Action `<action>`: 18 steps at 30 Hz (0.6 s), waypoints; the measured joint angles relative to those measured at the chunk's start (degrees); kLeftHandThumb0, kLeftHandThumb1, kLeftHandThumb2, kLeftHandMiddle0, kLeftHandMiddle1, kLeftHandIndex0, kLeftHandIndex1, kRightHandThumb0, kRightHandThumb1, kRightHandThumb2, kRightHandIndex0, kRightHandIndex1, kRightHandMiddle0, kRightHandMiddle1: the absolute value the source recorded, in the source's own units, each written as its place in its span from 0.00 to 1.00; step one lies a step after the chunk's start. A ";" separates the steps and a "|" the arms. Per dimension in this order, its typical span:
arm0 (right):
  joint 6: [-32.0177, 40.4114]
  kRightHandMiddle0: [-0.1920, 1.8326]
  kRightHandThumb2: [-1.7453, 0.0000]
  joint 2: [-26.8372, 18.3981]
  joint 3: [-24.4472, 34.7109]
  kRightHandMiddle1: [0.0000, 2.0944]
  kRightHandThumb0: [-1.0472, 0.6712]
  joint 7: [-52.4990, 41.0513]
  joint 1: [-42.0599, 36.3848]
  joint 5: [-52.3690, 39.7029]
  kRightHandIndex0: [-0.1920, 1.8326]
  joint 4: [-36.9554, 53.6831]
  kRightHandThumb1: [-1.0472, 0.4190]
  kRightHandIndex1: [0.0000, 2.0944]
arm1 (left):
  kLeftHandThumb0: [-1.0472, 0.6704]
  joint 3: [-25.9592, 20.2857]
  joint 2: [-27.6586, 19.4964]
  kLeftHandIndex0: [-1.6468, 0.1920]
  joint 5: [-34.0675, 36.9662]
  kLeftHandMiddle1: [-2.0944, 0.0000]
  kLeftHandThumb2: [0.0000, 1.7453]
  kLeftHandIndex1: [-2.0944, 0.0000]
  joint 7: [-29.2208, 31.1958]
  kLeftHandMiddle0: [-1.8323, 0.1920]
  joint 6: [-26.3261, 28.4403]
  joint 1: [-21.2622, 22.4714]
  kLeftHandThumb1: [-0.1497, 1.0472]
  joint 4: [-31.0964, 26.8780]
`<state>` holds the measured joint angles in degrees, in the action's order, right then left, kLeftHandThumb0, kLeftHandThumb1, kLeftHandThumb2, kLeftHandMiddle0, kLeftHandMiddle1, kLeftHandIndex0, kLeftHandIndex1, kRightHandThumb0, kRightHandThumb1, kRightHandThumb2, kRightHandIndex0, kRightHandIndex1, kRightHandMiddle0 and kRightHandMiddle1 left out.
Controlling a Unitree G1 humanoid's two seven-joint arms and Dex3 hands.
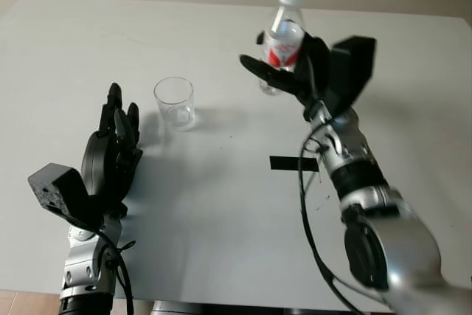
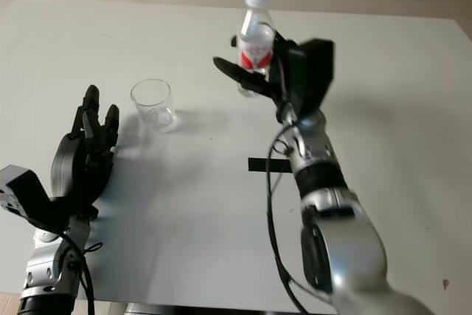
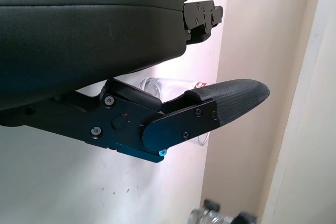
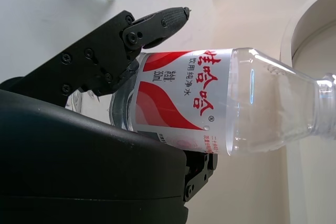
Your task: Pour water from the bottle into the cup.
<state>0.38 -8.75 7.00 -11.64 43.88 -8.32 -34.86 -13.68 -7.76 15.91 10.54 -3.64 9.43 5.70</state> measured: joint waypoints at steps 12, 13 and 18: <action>10.03 0.36 0.87 -1.47 -1.90 1.00 0.48 0.00 -16.40 2.05 0.57 22.86 0.00 1.00 | 0.14 0.07 0.00 0.97 0.00 0.98 0.44 0.98 0.75 0.94 0.50 -0.28 1.00 -0.08; 10.03 0.35 0.87 -1.71 -2.40 1.00 0.48 -0.06 -17.25 2.72 0.57 23.53 0.00 1.00 | 0.14 0.08 0.00 0.97 0.00 0.98 0.44 0.98 0.78 0.94 0.52 -0.28 1.00 -0.09; 10.83 0.35 0.85 -2.00 -3.92 1.00 0.49 -0.07 -20.10 4.24 0.60 25.89 0.00 1.00 | 0.14 0.26 -0.01 0.97 0.00 0.98 0.44 0.98 1.01 0.94 0.72 -0.28 1.00 -0.11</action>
<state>11.22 -10.75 3.08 -11.71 23.79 -4.09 -8.97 -13.42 -7.77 15.91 11.55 -2.91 9.15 5.60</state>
